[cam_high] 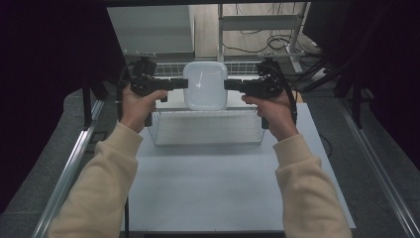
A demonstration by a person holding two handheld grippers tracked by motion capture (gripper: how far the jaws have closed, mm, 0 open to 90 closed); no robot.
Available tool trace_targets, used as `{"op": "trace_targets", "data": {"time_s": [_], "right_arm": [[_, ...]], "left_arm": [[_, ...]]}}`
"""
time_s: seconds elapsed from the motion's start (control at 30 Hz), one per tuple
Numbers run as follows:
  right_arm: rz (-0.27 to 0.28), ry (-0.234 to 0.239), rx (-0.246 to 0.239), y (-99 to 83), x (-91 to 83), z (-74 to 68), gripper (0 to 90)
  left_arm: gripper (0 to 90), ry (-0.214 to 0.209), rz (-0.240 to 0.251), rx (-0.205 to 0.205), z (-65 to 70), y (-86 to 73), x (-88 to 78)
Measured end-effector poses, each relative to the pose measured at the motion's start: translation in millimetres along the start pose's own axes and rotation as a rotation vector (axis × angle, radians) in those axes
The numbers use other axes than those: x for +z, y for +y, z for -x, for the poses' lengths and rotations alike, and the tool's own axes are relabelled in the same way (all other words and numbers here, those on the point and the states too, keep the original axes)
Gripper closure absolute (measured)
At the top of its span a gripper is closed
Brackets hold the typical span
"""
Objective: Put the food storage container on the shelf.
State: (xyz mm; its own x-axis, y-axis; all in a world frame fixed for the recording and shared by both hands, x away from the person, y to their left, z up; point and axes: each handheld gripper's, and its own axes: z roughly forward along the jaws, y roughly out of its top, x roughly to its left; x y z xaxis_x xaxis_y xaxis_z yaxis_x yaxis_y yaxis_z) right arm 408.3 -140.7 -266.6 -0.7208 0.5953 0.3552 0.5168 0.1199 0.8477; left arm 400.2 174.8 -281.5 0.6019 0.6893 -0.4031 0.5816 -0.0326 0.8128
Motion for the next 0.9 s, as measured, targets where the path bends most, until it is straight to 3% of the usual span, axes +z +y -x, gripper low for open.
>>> {"op": "trace_targets", "data": {"time_s": [0.4,0.57,0.7,0.9], "right_arm": [[-0.045,-0.010,0.052,1.1,22.2,22.6,80.3],[-0.042,-0.001,0.094,6.2,28.6,33.1,79.2],[-0.047,-0.010,0.138,11.6,35.1,41.1,77.1],[-0.051,-0.017,0.234,15.8,46.8,57.5,72.9]], "left_arm": [[76.3,0.012,-0.042,-0.065,-20.3,2.1,17.6],[76.2,-0.005,-0.049,-0.116,-29.6,10.9,24.1],[75.4,0.002,-0.053,-0.129,-34.3,16.3,29.6],[73.9,-0.029,-0.044,-0.233,-47.3,19.2,40.8]]}}
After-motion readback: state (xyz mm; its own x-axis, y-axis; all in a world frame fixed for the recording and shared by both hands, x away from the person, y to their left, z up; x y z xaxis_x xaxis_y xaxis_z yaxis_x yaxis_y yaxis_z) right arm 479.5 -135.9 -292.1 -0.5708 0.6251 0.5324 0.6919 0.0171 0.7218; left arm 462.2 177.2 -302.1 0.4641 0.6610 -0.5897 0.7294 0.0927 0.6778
